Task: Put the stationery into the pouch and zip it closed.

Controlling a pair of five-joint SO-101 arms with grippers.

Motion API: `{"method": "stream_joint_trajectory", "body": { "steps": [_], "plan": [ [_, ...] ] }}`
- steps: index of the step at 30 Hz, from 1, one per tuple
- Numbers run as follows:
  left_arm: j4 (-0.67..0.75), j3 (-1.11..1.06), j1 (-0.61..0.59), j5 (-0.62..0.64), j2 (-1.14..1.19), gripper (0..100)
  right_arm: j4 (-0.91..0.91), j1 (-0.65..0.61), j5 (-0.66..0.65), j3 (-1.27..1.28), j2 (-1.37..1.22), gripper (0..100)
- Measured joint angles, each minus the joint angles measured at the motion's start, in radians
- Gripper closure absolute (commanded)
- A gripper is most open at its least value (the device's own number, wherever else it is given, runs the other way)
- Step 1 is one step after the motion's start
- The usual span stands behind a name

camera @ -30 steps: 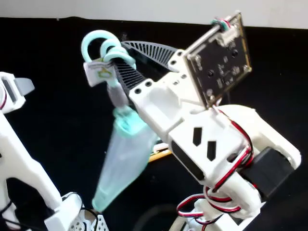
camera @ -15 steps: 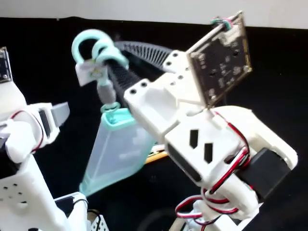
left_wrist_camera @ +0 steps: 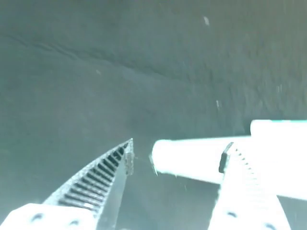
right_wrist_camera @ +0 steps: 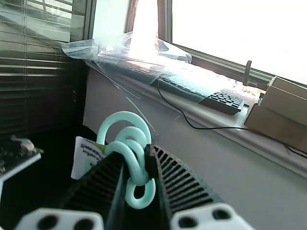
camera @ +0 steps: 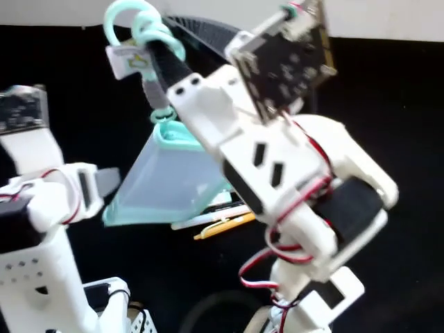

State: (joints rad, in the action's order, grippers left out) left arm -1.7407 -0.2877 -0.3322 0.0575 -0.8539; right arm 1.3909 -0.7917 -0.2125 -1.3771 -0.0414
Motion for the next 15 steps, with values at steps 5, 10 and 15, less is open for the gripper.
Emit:
{"method": "stream_joint_trajectory", "body": {
  "steps": [5,10,15],
  "plan": [
    [0.149,-0.135,0.075,0.003,0.000,69,-0.057,0.000,0.000,0.000,-0.061,99.2],
    [0.376,-0.299,0.153,0.003,0.002,69,-0.086,-0.002,-0.006,0.002,-0.114,99.2],
    [0.445,-0.419,0.230,0.003,0.002,69,-0.144,-0.038,-0.060,0.002,-0.140,99.2]
  ]
}}
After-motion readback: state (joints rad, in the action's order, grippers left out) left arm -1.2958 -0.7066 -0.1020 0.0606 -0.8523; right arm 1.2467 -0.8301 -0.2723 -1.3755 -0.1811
